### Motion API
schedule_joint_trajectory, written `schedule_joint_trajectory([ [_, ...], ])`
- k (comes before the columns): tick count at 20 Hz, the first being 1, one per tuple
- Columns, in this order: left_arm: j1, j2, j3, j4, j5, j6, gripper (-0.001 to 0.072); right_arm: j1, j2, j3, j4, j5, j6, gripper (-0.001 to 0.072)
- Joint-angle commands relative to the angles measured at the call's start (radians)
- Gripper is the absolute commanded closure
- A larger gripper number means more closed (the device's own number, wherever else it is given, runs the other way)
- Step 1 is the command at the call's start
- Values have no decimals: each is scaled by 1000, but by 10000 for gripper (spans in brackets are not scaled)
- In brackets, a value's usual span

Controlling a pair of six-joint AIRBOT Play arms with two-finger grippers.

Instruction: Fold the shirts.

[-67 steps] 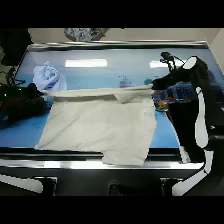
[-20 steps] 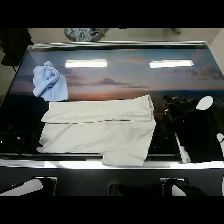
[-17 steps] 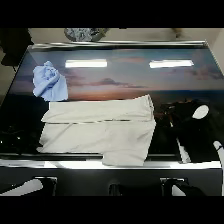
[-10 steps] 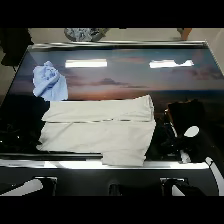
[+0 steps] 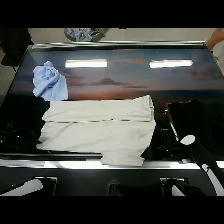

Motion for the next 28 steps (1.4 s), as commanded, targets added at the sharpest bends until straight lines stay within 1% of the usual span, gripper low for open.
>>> schedule_joint_trajectory([
  [1,1,0,0,2,-2,1,676,92,-1,-32,6,-23,3,583],
  [2,1,0,0,2,-2,1,676,106,0,-32,8,-22,18,667],
  [4,1,1,8,-2,-11,2,676,103,0,-14,8,-17,13,669],
  [6,1,15,38,-56,-37,39,678,102,0,57,6,-1,-8,669],
  [9,0,73,103,-160,-42,42,681,103,0,270,-13,51,-2,670],
  [11,-22,89,169,-197,-67,35,682,103,-2,445,-95,66,64,671],
  [13,-85,82,243,-197,-47,0,683,103,-37,612,-221,47,118,672],
  [14,-126,74,276,-197,-8,-23,682,103,-85,687,-251,39,126,672],
  [16,-214,34,346,-197,100,-84,682,103,-224,827,-224,9,119,671],
  [18,-274,-54,440,-197,153,-138,682,103,-380,972,-206,-40,108,671],
  [20,-298,-167,554,-198,150,-187,682,103,-523,1106,-211,-61,122,671],
  [22,-315,-279,657,-201,120,-200,681,103,-637,1199,-211,-83,136,670],
  [24,-338,-375,730,-201,98,-199,680,103,-707,1229,-206,-130,157,670],
  [27,-363,-452,747,-201,100,-204,677,103,-758,1229,-201,-163,164,668],
  [28,-371,-467,746,-201,87,-249,654,103,-769,1229,-201,-168,164,668],
])
